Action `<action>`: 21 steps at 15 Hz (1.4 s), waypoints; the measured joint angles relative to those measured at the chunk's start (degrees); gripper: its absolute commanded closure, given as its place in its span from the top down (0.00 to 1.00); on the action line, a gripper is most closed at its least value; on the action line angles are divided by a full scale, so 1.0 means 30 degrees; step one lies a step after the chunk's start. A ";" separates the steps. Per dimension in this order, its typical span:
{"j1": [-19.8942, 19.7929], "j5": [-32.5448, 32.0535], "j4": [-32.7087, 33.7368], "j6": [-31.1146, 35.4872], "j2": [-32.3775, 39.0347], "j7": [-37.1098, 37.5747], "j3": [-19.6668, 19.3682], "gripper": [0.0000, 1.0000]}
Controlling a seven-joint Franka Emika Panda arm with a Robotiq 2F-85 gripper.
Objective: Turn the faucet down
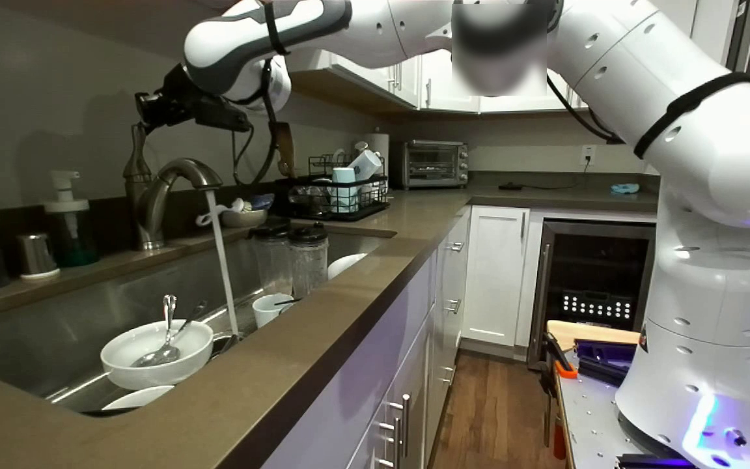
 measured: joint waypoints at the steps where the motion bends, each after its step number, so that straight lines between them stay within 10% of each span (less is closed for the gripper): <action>1: -0.0010 0.0000 -0.0024 0.0000 0.0000 0.0000 0.0017 0.02; 21: 0.0117 -0.0016 0.1559 -0.2688 0.0047 -0.0965 0.0085 0.02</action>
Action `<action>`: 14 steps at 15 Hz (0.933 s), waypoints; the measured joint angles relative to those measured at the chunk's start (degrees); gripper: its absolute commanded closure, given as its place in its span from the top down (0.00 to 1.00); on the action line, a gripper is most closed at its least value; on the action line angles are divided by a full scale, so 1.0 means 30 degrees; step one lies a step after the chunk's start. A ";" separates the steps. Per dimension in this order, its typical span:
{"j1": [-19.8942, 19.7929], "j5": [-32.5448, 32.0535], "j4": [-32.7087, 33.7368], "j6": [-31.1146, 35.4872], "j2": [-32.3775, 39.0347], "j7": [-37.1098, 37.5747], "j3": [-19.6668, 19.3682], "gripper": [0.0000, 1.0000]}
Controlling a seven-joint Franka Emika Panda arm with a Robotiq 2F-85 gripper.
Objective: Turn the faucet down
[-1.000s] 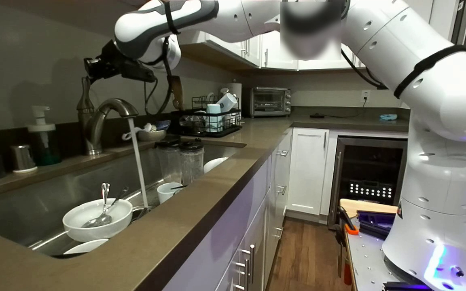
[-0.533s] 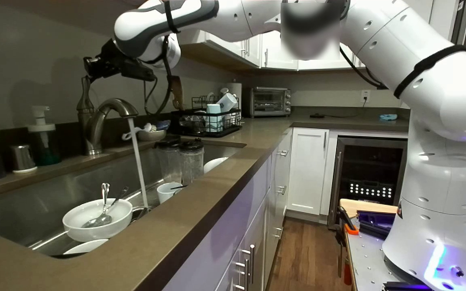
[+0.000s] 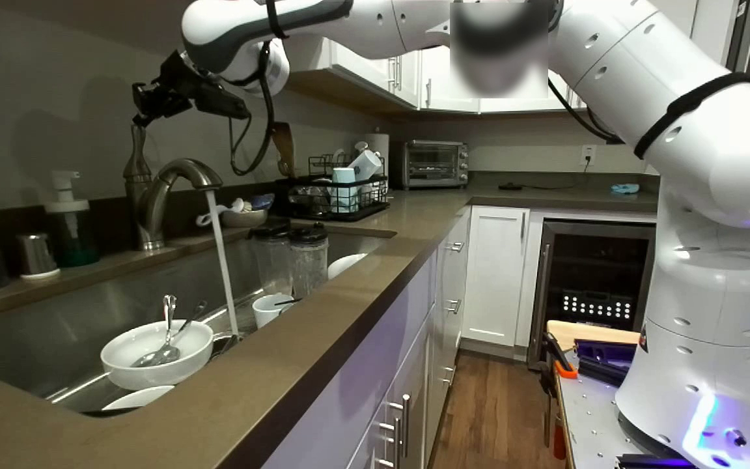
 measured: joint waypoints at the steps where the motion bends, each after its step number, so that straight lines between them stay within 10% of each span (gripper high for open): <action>1: -0.0001 0.0000 0.0185 -0.0234 0.0019 -0.0067 0.0088 0.02; 14: 0.0135 -0.0026 0.0844 0.0529 0.0679 -0.0266 0.0760 0.02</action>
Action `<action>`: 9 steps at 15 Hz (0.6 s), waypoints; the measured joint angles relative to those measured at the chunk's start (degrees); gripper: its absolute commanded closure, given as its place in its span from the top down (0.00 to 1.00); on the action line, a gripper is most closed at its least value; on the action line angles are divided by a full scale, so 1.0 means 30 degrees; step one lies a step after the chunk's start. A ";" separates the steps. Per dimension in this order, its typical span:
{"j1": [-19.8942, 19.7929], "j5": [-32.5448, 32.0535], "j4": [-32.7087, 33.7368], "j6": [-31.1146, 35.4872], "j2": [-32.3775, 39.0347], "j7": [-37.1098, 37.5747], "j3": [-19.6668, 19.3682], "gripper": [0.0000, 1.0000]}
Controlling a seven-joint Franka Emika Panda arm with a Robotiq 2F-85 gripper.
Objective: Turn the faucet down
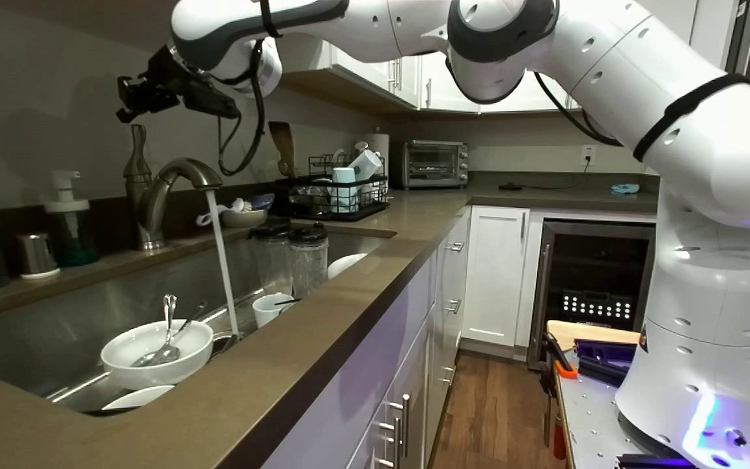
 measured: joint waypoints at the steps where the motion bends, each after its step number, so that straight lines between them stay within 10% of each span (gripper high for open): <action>1: 0.0019 -0.0004 0.0093 0.0105 0.0088 -0.0007 0.0000 0.02; 9: 0.0378 -0.0364 0.0924 0.0115 0.0702 -0.0021 -0.0607 0.02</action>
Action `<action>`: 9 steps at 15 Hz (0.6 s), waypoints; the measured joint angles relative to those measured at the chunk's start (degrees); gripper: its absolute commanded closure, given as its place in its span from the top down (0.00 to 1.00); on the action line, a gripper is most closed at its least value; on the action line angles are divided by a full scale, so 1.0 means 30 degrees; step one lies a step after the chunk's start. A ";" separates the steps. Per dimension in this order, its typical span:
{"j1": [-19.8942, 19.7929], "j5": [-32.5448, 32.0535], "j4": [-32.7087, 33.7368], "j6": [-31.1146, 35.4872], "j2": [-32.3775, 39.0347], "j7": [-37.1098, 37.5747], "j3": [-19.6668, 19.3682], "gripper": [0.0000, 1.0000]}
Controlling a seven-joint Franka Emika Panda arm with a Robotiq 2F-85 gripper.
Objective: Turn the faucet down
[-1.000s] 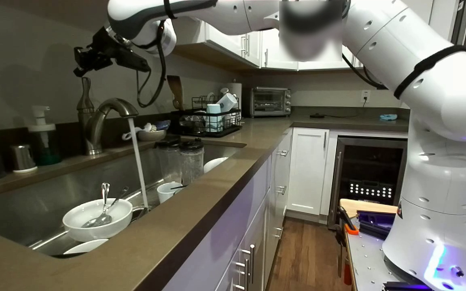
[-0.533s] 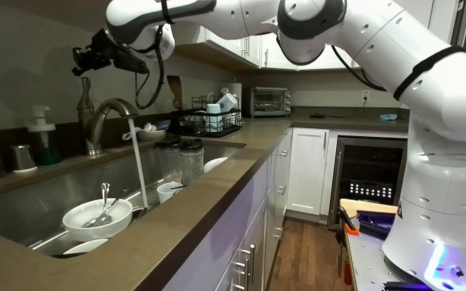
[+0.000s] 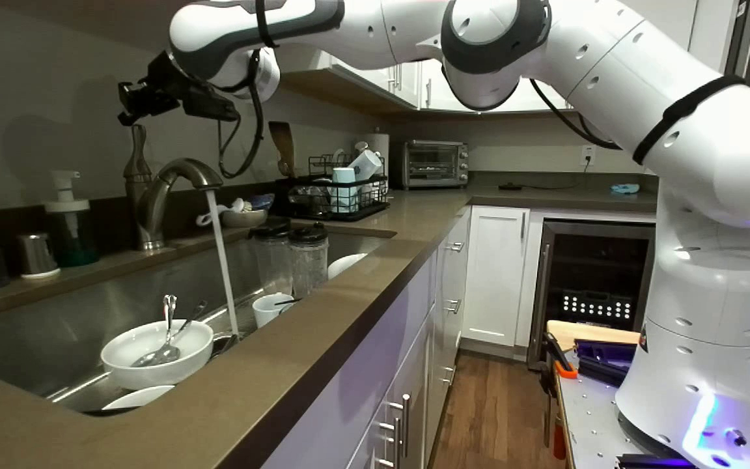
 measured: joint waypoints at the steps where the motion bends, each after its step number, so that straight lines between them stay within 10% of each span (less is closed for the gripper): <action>1: 0.0068 -0.0070 0.0061 0.0000 0.0036 0.0000 -0.0156 0.02; 9: 0.0249 -0.0122 0.0481 -0.1257 0.0077 0.0000 -0.0644 0.02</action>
